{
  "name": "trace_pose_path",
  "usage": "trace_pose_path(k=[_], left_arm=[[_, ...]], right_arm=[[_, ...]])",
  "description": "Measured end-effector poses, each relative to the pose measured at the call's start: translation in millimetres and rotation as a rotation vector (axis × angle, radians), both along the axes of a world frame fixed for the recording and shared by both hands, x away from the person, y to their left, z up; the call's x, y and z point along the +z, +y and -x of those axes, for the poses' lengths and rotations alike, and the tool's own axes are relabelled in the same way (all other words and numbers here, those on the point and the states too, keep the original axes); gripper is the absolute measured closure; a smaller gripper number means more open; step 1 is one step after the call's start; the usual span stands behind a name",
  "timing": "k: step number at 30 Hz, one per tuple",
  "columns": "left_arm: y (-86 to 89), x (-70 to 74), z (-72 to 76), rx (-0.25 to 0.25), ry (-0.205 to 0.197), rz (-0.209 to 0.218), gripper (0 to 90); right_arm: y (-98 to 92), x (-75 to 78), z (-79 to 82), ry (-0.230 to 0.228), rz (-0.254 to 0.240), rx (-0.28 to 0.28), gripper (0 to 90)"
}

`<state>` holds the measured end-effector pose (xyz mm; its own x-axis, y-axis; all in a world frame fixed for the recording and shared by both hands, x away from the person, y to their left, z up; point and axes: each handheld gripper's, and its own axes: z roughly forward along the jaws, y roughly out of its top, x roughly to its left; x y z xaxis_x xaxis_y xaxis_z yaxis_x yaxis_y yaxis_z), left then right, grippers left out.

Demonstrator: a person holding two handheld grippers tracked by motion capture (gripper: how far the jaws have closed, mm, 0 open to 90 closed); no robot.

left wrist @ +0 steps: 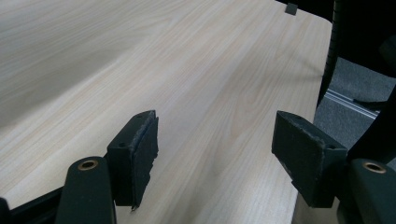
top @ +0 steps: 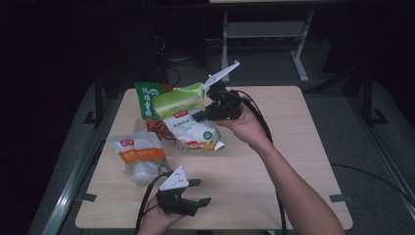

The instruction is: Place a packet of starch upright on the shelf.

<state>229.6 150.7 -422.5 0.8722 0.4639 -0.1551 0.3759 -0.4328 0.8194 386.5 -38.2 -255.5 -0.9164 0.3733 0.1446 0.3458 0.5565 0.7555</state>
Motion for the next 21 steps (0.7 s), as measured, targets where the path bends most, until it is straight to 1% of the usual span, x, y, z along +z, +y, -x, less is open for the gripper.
trace_pose_path(k=[1,3,4,6,7,8,12,17,21], left_arm=[[0.0,-0.2,0.0,-0.001,0.001,-0.001,31.1],[-0.1,-0.3,-0.1,-0.002,-0.001,-0.002,31.1],[0.0,-0.1,0.2,-0.001,0.000,0.001,31.1],[0.1,-0.2,0.5,0.001,0.000,0.003,31.1],[0.7,-0.1,0.3,-0.002,-0.002,-0.005,31.1],[0.6,-0.3,0.2,-0.002,-0.001,-0.004,31.1],[1.2,0.0,0.0,-0.008,-0.005,-0.013,31.1],[0.9,0.2,0.2,-0.010,-0.008,-0.010,31.0],[0.8,-0.2,0.5,-0.010,-0.009,-0.011,31.0]], right_arm=[[2.1,0.3,-1.2,-0.008,0.008,0.006,89.7],[7.6,1.5,-2.1,0.000,0.008,0.009,89.7],[9.3,1.7,-3.0,-0.007,0.007,0.010,89.7],[13.4,2.9,-4.7,-0.005,0.004,0.013,89.7],[15.7,3.3,-5.8,-0.007,0.002,0.015,89.7],[17.8,3.4,-7.5,-0.008,0.001,0.022,89.7],[25.6,3.4,-9.5,0.005,0.005,0.018,89.7],[35.6,2.9,-14.1,-0.004,0.012,0.022,89.7],[44.5,1.9,-19.1,0.000,0.013,0.019,89.7]])
